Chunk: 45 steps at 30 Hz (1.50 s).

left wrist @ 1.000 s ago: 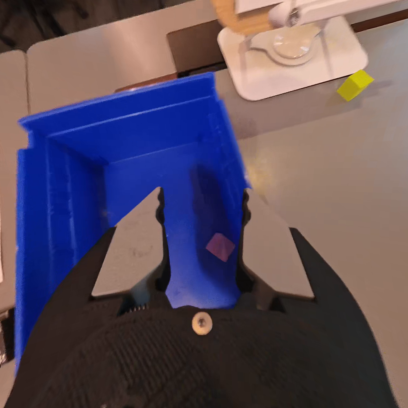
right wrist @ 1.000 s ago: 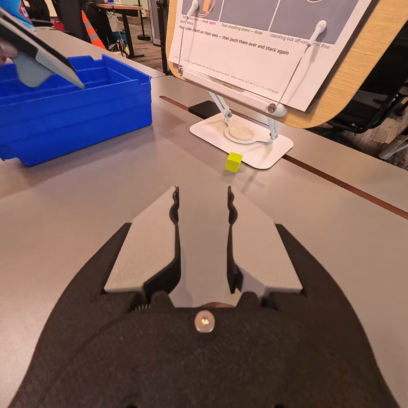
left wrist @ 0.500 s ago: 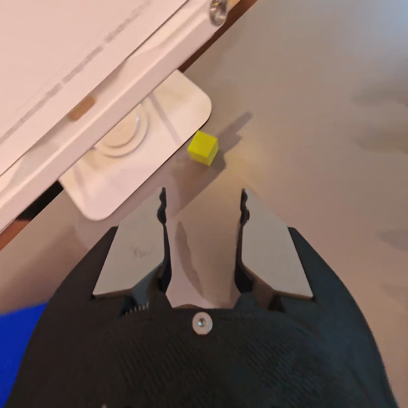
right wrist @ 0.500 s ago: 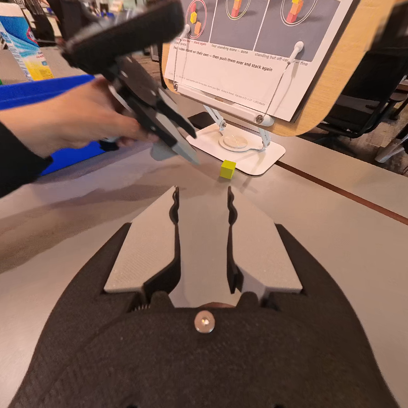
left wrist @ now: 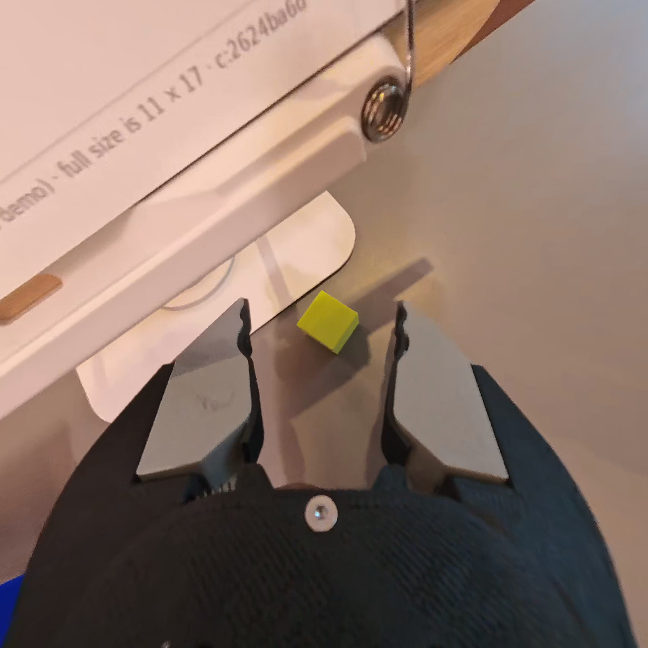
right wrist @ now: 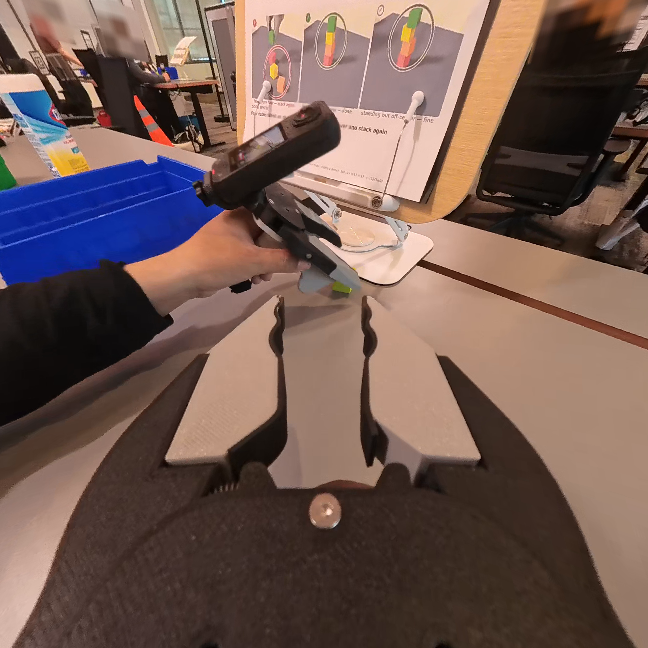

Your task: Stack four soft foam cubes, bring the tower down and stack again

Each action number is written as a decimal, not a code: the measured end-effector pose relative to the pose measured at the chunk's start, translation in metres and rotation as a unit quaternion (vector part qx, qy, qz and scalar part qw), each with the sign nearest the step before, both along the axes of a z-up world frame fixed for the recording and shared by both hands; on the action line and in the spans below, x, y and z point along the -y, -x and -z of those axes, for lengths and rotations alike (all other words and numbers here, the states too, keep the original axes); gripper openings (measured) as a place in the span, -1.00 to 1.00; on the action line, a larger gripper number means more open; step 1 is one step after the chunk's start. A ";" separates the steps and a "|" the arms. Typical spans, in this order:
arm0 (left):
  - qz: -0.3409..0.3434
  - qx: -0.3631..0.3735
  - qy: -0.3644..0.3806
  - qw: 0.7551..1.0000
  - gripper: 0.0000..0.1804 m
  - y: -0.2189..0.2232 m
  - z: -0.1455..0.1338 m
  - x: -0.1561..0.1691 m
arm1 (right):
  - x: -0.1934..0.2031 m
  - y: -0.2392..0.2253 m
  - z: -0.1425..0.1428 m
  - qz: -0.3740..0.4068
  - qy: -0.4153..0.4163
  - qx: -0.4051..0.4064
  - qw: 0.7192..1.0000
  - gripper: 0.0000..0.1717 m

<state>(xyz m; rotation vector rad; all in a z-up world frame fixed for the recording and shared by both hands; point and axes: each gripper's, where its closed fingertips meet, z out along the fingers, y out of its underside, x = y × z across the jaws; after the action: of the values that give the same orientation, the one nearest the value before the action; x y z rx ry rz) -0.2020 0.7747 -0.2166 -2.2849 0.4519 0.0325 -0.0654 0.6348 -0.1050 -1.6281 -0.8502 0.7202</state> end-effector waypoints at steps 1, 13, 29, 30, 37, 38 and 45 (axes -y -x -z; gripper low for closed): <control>-0.003 -0.015 0.003 1.000 -0.10 0.003 0.003 -0.001 | 0.000 0.000 0.000 0.000 0.001 -0.001 1.000 -0.52; -0.016 -0.044 -0.039 0.998 -0.66 0.009 -0.003 0.004 | -0.002 -0.002 0.001 0.000 0.011 -0.009 1.000 -0.52; -0.118 -0.139 -0.288 0.940 -0.66 0.127 -0.183 0.181 | 0.008 0.012 0.008 -0.017 0.010 0.003 1.000 -0.53; -0.138 -0.136 -0.279 0.941 -0.66 0.149 -0.184 0.192 | 0.009 0.013 0.009 -0.018 0.010 0.005 1.000 -0.53; -0.231 -0.040 -0.107 0.966 -0.53 0.257 -0.112 0.243 | 0.014 0.023 0.023 -0.024 0.009 0.031 0.999 -0.53; -0.235 -0.019 -0.088 0.968 -0.34 0.261 -0.103 0.246 | 0.015 0.024 0.023 -0.025 0.008 0.034 0.999 -0.53; -0.246 0.008 -0.119 0.962 -0.27 0.278 -0.109 0.267 | 0.016 0.024 0.024 -0.024 0.005 0.036 0.999 -0.53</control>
<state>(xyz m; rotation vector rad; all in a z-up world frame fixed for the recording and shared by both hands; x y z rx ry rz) -0.4801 0.5076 -0.1074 -2.1027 -0.1345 0.3017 -0.0895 0.6192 -0.1285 -1.6555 -0.9424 0.7035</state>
